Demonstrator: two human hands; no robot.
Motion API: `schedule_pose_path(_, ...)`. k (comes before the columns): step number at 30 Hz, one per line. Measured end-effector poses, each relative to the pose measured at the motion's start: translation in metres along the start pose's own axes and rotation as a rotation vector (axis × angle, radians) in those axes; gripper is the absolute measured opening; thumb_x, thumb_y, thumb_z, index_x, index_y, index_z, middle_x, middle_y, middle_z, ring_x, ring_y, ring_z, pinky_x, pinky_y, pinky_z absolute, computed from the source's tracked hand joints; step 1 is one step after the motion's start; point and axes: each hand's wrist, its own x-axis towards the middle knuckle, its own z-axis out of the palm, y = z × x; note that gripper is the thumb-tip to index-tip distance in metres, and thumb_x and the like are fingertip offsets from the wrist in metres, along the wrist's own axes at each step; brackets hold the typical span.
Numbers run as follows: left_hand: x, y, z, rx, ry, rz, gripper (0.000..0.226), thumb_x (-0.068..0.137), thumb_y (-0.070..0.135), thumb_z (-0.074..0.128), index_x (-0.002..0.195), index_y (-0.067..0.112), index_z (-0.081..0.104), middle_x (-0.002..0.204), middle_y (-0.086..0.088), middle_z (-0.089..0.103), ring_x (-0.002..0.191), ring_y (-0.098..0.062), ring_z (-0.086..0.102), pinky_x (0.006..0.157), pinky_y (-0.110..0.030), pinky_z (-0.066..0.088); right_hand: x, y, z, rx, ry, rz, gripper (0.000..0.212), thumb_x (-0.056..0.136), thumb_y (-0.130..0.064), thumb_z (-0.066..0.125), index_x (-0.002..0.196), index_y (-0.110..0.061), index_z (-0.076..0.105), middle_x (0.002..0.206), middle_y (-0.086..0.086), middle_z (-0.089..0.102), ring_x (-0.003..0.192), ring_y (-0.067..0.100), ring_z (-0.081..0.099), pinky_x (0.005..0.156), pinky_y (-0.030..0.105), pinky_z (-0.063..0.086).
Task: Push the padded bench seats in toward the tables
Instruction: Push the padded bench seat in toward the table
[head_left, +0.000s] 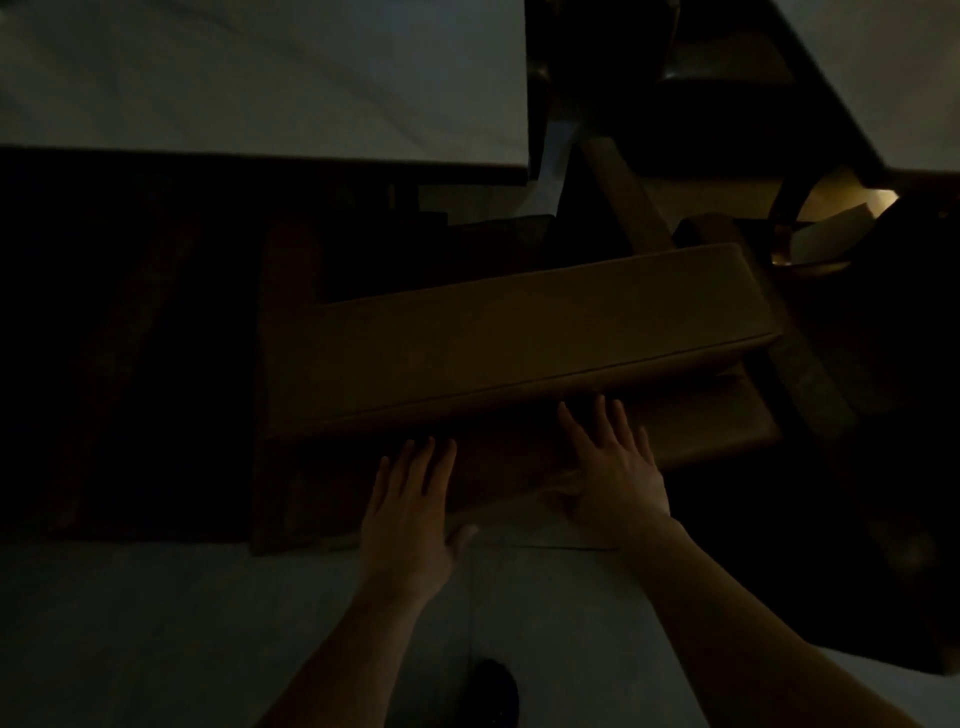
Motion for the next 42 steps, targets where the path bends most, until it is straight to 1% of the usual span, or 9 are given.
schedule_pose_path(3,0.005,-0.009,0.007,-0.005,0.006,-0.023,0.092,0.086,0.063,0.055,0.157,0.029,0.008,0.163,0.004,0.015,0.15,-0.023,0.007,0.122,-0.045,0.006,0.004,-0.001,0.011,-0.006,-0.024,0.006,0.113,0.084,-0.067,0.062,0.153,-0.039,-0.022,0.164,0.013,-0.025,0.149,0.035,-0.025,0.125,0.055,0.004)
schedule_pose_path(7,0.007,-0.021,0.013,-0.02,0.037,-0.013,0.083,0.088,0.054,0.059,0.156,0.034,0.014,0.161,0.008,0.022,0.149,-0.022,0.016,0.121,-0.044,0.015,0.004,-0.011,0.02,-0.022,0.059,0.039,0.103,0.089,-0.064,0.057,0.156,-0.036,-0.017,0.164,0.016,-0.019,0.15,0.038,-0.02,0.124,0.058,0.004)
schedule_pose_path(9,0.009,-0.026,0.014,-0.027,0.034,-0.017,0.08,0.089,0.054,0.058,0.154,0.038,0.015,0.16,0.011,0.023,0.147,-0.021,0.019,0.117,-0.043,0.022,0.003,-0.016,0.025,-0.026,0.082,0.059,0.1,0.091,-0.064,0.055,0.156,-0.035,-0.016,0.165,0.017,-0.018,0.151,0.039,-0.019,0.124,0.058,0.003)
schedule_pose_path(12,0.013,-0.029,0.014,0.006,0.019,-0.002,0.079,0.089,0.056,0.056,0.153,0.039,0.014,0.158,0.014,0.025,0.144,-0.019,0.021,0.112,-0.042,0.028,0.002,-0.017,0.03,-0.025,0.11,0.069,0.098,0.091,-0.064,0.053,0.157,-0.035,-0.013,0.166,0.018,-0.014,0.151,0.039,-0.017,0.124,0.057,0.005)
schedule_pose_path(18,0.015,-0.036,0.017,0.009,0.049,0.026,0.076,0.086,0.054,0.06,0.151,0.038,0.023,0.151,0.014,0.036,0.139,-0.019,0.028,0.106,-0.042,0.032,0.0,-0.025,0.031,-0.013,0.103,0.103,0.097,0.091,-0.06,0.057,0.158,-0.034,-0.008,0.166,0.017,-0.011,0.152,0.038,-0.015,0.124,0.057,0.007)
schedule_pose_path(24,0.004,-0.058,0.014,-0.001,0.026,0.04,0.075,0.087,0.054,0.059,0.151,0.04,0.022,0.152,0.016,0.033,0.141,-0.017,0.025,0.107,-0.043,0.03,-0.017,-0.052,0.036,0.013,0.097,0.125,0.094,0.094,-0.059,0.053,0.158,-0.034,-0.011,0.166,0.016,-0.014,0.152,0.037,-0.017,0.125,0.055,0.006)
schedule_pose_path(31,-0.023,-0.104,0.006,0.017,0.015,0.066,0.076,0.089,0.053,0.057,0.152,0.043,0.017,0.154,0.019,0.029,0.144,-0.015,0.021,0.111,-0.037,0.029,-0.044,-0.105,0.055,0.009,0.088,0.174,0.092,0.095,-0.064,0.045,0.156,-0.034,-0.016,0.165,0.013,-0.019,0.152,0.035,-0.018,0.125,0.053,0.006)
schedule_pose_path(36,-0.039,-0.13,0.001,0.009,0.026,0.072,0.075,0.089,0.05,0.059,0.152,0.043,0.019,0.154,0.02,0.029,0.144,-0.015,0.022,0.112,-0.037,0.028,-0.058,-0.137,0.067,0.012,0.095,0.194,0.093,0.095,-0.063,0.046,0.156,-0.033,-0.017,0.165,0.015,-0.019,0.151,0.037,-0.017,0.125,0.054,0.006)
schedule_pose_path(42,-0.052,-0.16,-0.005,-0.014,0.017,0.079,0.077,0.087,0.046,0.063,0.152,0.043,0.023,0.155,0.019,0.03,0.145,-0.016,0.023,0.115,-0.035,0.026,-0.072,-0.169,0.084,0.028,0.12,0.211,0.095,0.093,-0.069,0.043,0.155,-0.034,-0.019,0.164,0.014,-0.022,0.151,0.036,-0.02,0.125,0.053,0.004)
